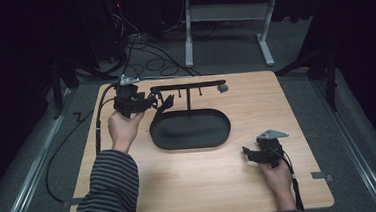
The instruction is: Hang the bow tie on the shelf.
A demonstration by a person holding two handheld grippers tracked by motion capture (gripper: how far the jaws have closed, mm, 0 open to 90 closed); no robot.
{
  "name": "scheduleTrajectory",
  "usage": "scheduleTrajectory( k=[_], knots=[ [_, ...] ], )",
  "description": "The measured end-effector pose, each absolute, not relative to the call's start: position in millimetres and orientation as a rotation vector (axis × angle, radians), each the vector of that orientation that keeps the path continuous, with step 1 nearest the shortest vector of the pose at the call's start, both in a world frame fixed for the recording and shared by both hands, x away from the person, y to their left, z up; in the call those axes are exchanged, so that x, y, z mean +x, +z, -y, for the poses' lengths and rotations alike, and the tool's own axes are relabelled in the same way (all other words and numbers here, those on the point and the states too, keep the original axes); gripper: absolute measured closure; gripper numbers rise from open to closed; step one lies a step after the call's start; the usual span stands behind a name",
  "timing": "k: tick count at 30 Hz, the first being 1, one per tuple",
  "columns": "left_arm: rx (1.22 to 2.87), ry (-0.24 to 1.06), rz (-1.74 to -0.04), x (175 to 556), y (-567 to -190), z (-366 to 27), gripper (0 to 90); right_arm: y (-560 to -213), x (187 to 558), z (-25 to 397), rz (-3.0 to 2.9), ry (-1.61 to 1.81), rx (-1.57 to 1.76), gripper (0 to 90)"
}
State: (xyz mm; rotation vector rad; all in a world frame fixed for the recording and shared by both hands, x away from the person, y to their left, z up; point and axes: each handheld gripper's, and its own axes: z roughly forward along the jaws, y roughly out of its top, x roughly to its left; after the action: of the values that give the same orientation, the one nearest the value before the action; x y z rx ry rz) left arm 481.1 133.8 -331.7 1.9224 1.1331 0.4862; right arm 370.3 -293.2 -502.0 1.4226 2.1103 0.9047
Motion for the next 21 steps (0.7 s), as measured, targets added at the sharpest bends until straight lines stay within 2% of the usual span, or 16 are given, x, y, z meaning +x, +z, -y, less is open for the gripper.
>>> scheduleTrajectory(
  k=[21],
  knots=[
    [1.881,0.505,-1.109,445,-333,-160,50.9,-502,370,292,-2.110,0.900,1.418,32.1]
  ],
)
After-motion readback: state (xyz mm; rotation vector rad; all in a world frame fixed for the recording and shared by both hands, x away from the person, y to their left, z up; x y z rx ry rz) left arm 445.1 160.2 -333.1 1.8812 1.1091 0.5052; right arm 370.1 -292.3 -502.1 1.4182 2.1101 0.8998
